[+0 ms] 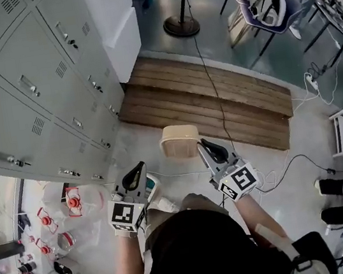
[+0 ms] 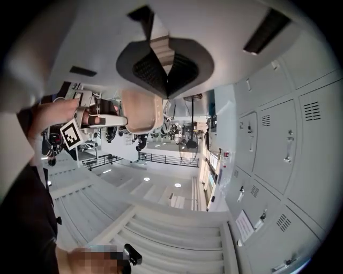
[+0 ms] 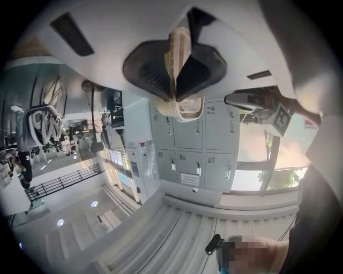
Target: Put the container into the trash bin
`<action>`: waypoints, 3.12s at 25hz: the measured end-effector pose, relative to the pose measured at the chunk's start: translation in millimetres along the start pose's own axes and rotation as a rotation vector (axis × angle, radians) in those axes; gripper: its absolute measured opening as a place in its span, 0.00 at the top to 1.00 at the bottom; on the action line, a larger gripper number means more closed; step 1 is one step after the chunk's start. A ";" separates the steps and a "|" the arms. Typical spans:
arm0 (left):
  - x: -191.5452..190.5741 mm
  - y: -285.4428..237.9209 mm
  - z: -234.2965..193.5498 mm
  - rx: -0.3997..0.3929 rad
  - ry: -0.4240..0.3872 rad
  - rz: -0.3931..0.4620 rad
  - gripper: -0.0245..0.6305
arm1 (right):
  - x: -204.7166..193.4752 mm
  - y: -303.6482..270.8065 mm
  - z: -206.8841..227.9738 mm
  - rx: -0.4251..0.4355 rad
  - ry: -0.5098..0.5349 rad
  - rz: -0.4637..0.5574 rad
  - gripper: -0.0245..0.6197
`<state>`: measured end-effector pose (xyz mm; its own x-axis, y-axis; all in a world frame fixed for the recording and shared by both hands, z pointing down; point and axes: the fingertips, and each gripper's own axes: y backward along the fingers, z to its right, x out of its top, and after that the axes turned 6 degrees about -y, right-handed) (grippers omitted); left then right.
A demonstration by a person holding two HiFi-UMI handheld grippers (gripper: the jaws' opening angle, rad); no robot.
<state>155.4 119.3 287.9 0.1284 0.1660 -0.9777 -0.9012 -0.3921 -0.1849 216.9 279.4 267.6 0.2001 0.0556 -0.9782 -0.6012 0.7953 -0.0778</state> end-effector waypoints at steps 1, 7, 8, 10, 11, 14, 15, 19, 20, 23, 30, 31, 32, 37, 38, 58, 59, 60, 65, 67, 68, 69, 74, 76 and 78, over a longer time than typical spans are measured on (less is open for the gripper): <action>-3.8 7.2 -10.8 0.022 0.007 0.000 0.95 | -1.3 -12.7 -7.8 0.022 0.005 -0.006 0.89; -33.4 55.8 -69.9 0.142 0.046 -0.015 0.95 | -14.8 -81.2 -60.0 0.139 0.023 -0.043 0.89; -37.7 63.9 -77.9 0.161 0.052 -0.017 0.95 | -17.9 -91.4 -68.5 0.156 0.017 -0.047 0.89; -48.6 80.6 -91.9 0.196 0.073 -0.030 0.95 | -24.5 -111.0 -85.8 0.194 0.019 -0.060 0.89; -54.8 89.0 -98.0 0.212 0.084 -0.038 0.95 | -27.2 -120.5 -94.8 0.214 0.030 -0.069 0.89; -68.9 112.5 -115.2 0.263 0.102 -0.051 0.95 | -34.8 -144.9 -121.1 0.270 0.052 -0.093 0.89; -72.2 119.6 -119.9 0.281 0.108 -0.051 0.95 | -37.9 -151.1 -128.8 0.289 0.056 -0.103 0.89; -85.7 141.6 -131.4 0.352 0.136 -0.066 0.95 | -49.8 -172.9 -153.0 0.364 0.060 -0.138 0.89; -88.3 145.6 -133.5 0.367 0.140 -0.069 0.95 | -52.5 -178.0 -158.0 0.381 0.061 -0.147 0.89; -97.7 156.6 -139.4 0.410 0.169 -0.085 0.95 | -60.1 -193.0 -172.3 0.433 0.069 -0.175 0.89; -124.5 169.8 -146.4 0.535 0.238 -0.125 0.95 | -88.0 -227.7 -196.3 0.580 0.095 -0.264 0.89; -127.8 170.8 -146.6 0.553 0.252 -0.134 0.95 | -93.7 -231.9 -198.7 0.604 0.102 -0.279 0.89; -131.2 171.7 -146.2 0.570 0.268 -0.147 0.95 | -99.7 -235.7 -200.9 0.628 0.110 -0.295 0.89; -152.6 173.1 -143.9 0.646 0.317 -0.174 0.95 | -134.2 -253.8 -206.8 0.732 0.141 -0.372 0.89; -156.3 173.4 -143.5 0.662 0.328 -0.179 0.95 | -141.6 -256.7 -207.4 0.748 0.142 -0.390 0.89; -231.7 189.1 -90.0 1.026 0.568 -0.282 0.95 | -310.4 -269.5 -224.5 1.074 0.278 -0.712 0.89; -235.6 189.7 -85.6 1.039 0.581 -0.287 0.95 | -319.2 -267.6 -224.3 1.083 0.286 -0.728 0.89; -239.5 190.2 -81.6 1.050 0.593 -0.293 0.95 | -327.6 -266.2 -224.1 1.090 0.293 -0.742 0.89; -256.9 192.8 -68.4 1.095 0.639 -0.320 0.95 | -368.9 -262.2 -224.2 1.114 0.331 -0.804 0.89; -263.9 194.1 -63.0 1.105 0.660 -0.334 0.95 | -385.1 -259.5 -224.2 1.124 0.350 -0.828 0.89; -267.5 195.2 -60.2 1.110 0.673 -0.339 0.95 | -393.1 -258.0 -224.2 1.129 0.359 -0.839 0.89; -271.1 196.5 -57.7 1.116 0.686 -0.343 0.95 | -400.6 -256.9 -224.2 1.133 0.366 -0.850 0.89; -289.9 202.4 -50.5 1.128 0.736 -0.358 0.95 | -435.4 -257.7 -225.1 1.128 0.389 -0.904 0.89; -298.3 205.0 -49.2 1.125 0.746 -0.368 0.95 | -451.0 -258.7 -225.3 1.124 0.406 -0.925 0.89; -308.3 208.3 -47.6 1.122 0.764 -0.378 0.95 | -467.2 -259.9 -225.9 1.120 0.426 -0.944 0.89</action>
<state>-52.1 -56.7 546.1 0.2965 -0.5699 -0.7664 -0.5616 0.5450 -0.6226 104.9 -89.7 701.4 -0.1850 -0.7353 -0.6520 0.5306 0.4837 -0.6960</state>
